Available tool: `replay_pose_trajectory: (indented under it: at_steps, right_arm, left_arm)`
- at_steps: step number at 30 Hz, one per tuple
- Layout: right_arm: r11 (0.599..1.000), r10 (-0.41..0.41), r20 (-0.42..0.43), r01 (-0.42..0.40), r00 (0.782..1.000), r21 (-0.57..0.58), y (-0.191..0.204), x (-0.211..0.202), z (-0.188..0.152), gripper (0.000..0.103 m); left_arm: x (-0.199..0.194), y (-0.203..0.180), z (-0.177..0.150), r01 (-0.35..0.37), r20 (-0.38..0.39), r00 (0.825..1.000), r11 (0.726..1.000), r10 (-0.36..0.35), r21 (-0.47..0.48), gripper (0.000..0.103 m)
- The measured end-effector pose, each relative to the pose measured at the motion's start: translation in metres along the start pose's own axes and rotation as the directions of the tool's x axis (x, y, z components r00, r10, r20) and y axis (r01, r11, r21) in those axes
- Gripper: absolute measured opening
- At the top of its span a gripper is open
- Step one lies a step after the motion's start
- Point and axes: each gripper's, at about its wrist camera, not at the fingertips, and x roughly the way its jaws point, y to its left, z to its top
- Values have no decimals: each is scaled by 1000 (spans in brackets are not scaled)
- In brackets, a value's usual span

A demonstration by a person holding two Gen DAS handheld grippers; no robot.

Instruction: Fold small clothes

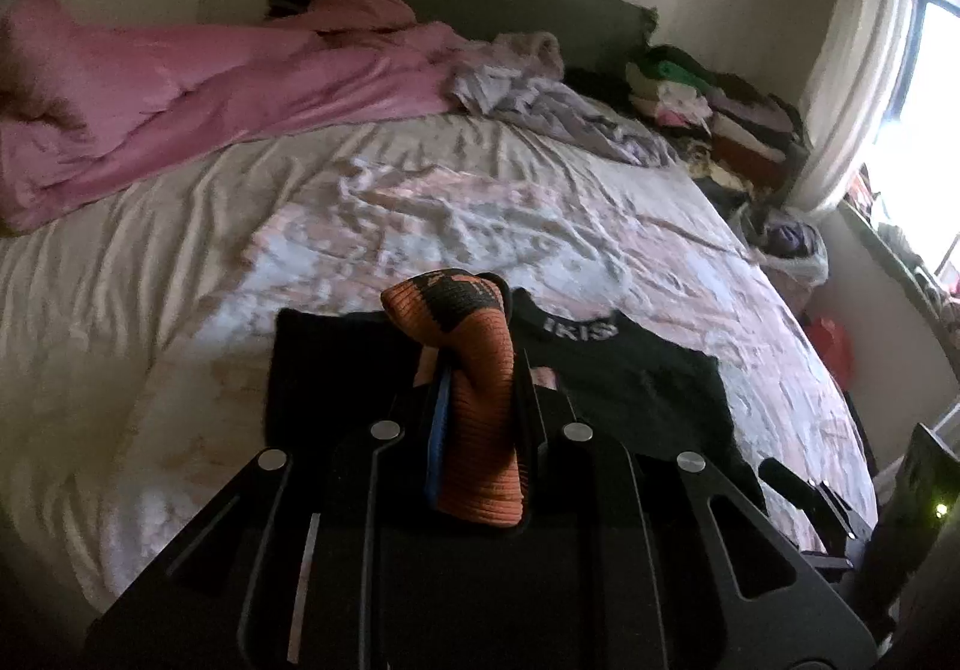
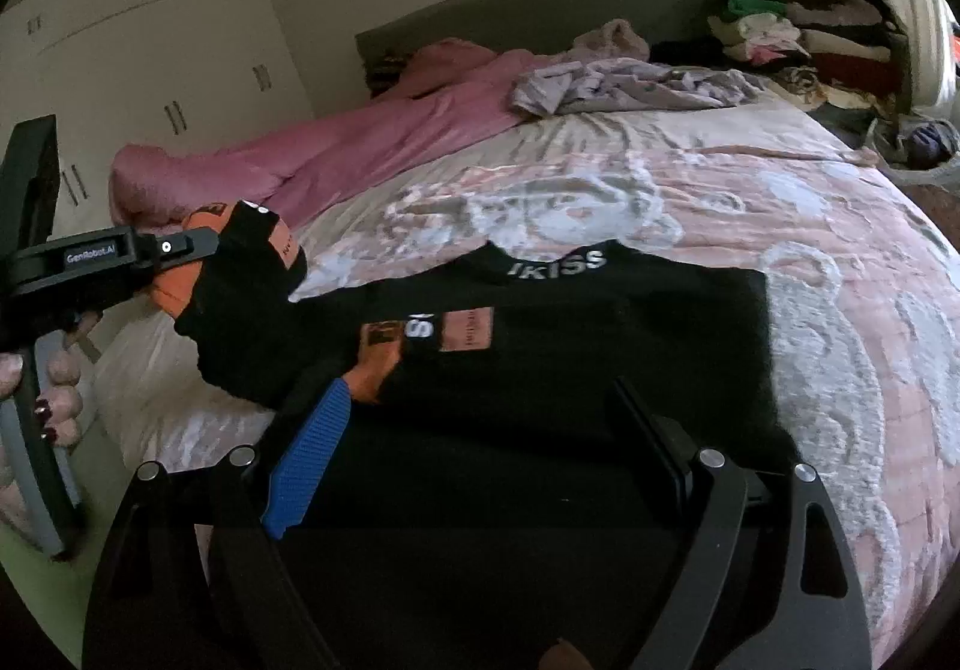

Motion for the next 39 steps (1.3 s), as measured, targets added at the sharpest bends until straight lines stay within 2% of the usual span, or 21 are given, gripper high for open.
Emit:
replay_pose_trajectory:
  at_steps: [9, 13, 15, 18, 20, 23, 25, 33, 39]
  right_arm:
    - [998, -24, 29, 22, 999, 62, -33, -9, -3, 86]
    - [996, -30, 24, 28, 999, 86, -42, -7, -5, 86]
    - [996, -32, 19, 30, 999, 88, -43, -4, -6, 86]
    - [996, -35, 5, 35, 999, 80, -42, 1, -8, 86]
    - [996, -35, -4, 35, 999, 76, -41, 5, -10, 86]
    - [998, -40, -29, 41, 999, 56, -38, 14, -14, 86]
    - [998, -45, -49, 47, 998, 40, -34, 22, -17, 86]
    - [998, -66, -121, 64, 990, -23, -23, 55, -30, 86]
    - [994, -92, -151, 83, 984, -64, -21, 72, -28, 79]
  left_arm:
    - [47, -39, -17, 12, -94, 996, 999, -7, 51, 12]
    - [65, -46, -23, 32, -135, 991, 998, -25, 56, 18]
    - [71, -48, -27, 20, -138, 990, 997, -10, 72, 19]
    - [72, -48, -30, 34, -138, 990, 996, -23, 79, 31]
    - [72, -48, -31, 13, -132, 991, 995, 0, 101, 31]
    - [71, -38, -33, -17, -122, 992, 993, 31, 119, 38]
    - [71, -28, -34, -46, -114, 992, 992, 60, 120, 47]
    - [71, 15, -33, -143, -75, 985, 983, 152, 119, 59]
    - [71, 45, -23, -190, -34, 980, 977, 194, 92, 59]
